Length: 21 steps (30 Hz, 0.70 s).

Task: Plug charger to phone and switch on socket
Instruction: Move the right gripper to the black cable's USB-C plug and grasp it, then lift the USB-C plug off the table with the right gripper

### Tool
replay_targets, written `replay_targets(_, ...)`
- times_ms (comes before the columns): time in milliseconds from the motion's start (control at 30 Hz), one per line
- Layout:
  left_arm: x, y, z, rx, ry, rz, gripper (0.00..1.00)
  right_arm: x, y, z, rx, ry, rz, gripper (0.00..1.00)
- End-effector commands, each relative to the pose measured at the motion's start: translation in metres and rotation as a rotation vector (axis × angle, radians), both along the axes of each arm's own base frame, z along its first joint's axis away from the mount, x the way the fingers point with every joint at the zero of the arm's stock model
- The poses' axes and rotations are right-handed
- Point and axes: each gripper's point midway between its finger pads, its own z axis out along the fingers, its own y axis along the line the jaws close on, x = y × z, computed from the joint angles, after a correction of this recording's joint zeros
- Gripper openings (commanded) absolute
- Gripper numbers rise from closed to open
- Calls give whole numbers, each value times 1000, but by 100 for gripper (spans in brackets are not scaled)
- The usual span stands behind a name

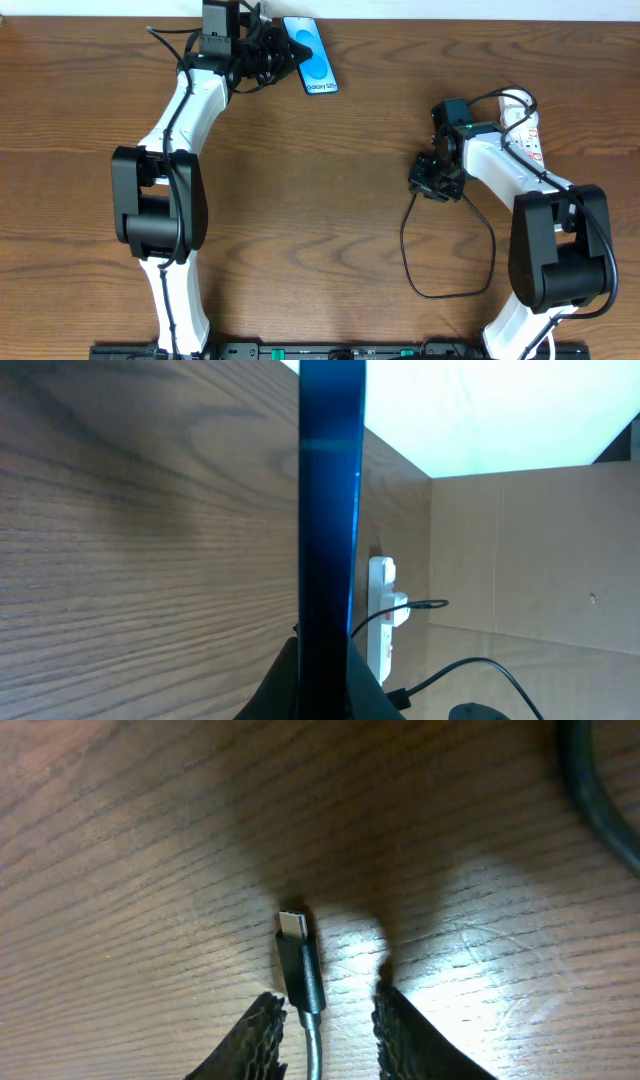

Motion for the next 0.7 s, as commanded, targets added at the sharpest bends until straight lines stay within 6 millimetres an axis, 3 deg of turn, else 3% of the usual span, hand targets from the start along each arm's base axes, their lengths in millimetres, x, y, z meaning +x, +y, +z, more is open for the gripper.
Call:
replay_targets(0, -3, -1, 20, -5, -51, -18, 7, -6, 1, 0, 6, 13, -22, 28)
replay_targets(667, -3, -1, 20, -5, -51, -17, 8, -6, 8, -3, 53, 7, -19, 20)
